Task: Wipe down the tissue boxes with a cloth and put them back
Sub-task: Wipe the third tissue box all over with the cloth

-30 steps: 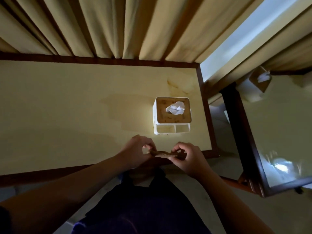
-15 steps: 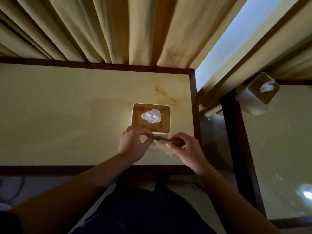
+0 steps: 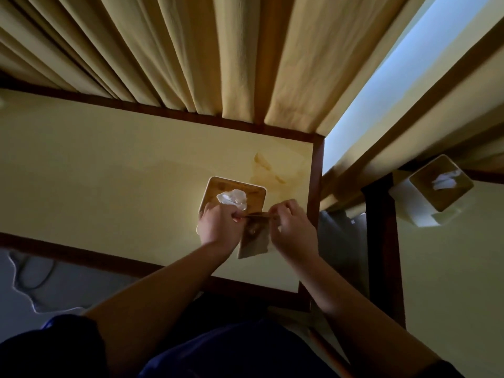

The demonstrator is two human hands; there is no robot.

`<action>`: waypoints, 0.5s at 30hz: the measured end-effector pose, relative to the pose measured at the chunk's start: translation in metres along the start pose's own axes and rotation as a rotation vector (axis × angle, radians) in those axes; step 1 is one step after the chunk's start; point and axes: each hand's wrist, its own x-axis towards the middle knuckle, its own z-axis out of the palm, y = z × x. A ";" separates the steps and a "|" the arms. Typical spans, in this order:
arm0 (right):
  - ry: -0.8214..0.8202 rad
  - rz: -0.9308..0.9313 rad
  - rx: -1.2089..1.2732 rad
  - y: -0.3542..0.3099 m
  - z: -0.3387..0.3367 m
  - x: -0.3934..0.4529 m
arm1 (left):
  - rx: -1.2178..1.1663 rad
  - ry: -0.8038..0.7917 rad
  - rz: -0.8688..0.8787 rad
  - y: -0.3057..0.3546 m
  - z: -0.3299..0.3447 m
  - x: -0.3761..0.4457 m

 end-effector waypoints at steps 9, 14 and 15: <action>0.002 -0.230 -0.248 -0.020 0.015 0.005 | 0.127 0.203 0.457 -0.012 -0.031 0.010; 0.017 -0.212 -0.294 -0.032 0.014 0.001 | 0.203 0.071 0.823 -0.036 -0.021 0.046; 0.020 -0.199 -0.303 -0.035 0.013 0.002 | 0.214 0.040 0.837 -0.036 -0.020 0.051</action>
